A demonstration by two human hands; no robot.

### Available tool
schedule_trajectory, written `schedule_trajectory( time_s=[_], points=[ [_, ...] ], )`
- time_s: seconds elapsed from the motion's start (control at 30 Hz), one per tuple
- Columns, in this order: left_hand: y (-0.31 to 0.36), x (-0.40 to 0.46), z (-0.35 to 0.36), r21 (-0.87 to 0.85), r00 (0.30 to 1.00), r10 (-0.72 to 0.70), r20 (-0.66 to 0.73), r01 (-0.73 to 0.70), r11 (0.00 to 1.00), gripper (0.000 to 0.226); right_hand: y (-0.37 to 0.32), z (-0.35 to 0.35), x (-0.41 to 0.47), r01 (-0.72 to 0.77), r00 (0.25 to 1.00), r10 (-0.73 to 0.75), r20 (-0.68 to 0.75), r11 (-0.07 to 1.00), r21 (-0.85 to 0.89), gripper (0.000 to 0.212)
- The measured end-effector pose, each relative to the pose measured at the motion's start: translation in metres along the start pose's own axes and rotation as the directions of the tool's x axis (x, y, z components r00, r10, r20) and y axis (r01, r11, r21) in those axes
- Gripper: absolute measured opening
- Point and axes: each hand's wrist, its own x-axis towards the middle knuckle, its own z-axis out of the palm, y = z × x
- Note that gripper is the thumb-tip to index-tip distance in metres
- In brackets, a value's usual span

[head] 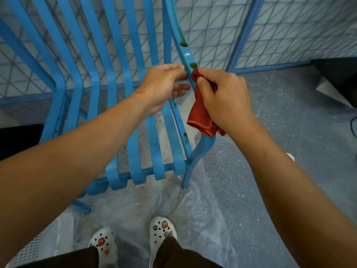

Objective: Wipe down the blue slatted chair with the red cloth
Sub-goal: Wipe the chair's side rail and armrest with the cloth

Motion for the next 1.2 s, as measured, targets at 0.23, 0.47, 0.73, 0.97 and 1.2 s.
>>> schedule_trajectory(
  time_s=[0.23, 0.47, 0.73, 0.97, 1.2],
  points=[
    [-0.013, 0.017, -0.015, 0.523, 0.931, 0.363, 0.049, -0.333, 0.785, 0.039, 0.003, 0.011, -0.009, 0.024, 0.996, -0.028, -0.079, 0.998, -0.055, 0.037],
    [-0.018, 0.031, -0.024, 0.553, 0.811, 0.564, 0.155, -0.545, 0.631, 0.03, 0.005, 0.01, -0.012, -0.03, 0.992, 0.032, -0.12, 0.999, 0.024, 0.032],
    [-0.011, 0.029, -0.031, 0.525, 0.878, 0.418, 0.236, -0.477, 0.705, 0.036, -0.002, -0.004, -0.014, -0.152, 0.987, 0.154, -0.037, 0.988, 0.034, 0.034],
    [0.011, 0.027, -0.036, 0.337, 0.975, 0.081, 0.206, -0.148, 0.93, 0.022, -0.01, -0.012, -0.008, -0.27, 0.963, 0.267, 0.04, 0.958, 0.097, 0.037],
    [0.008, 0.033, -0.02, 0.114, 0.988, -0.129, 0.085, 0.119, 0.986, 0.011, -0.005, -0.01, 0.013, -0.317, 0.947, 0.306, 0.095, 0.939, 0.136, 0.02]
  ],
)
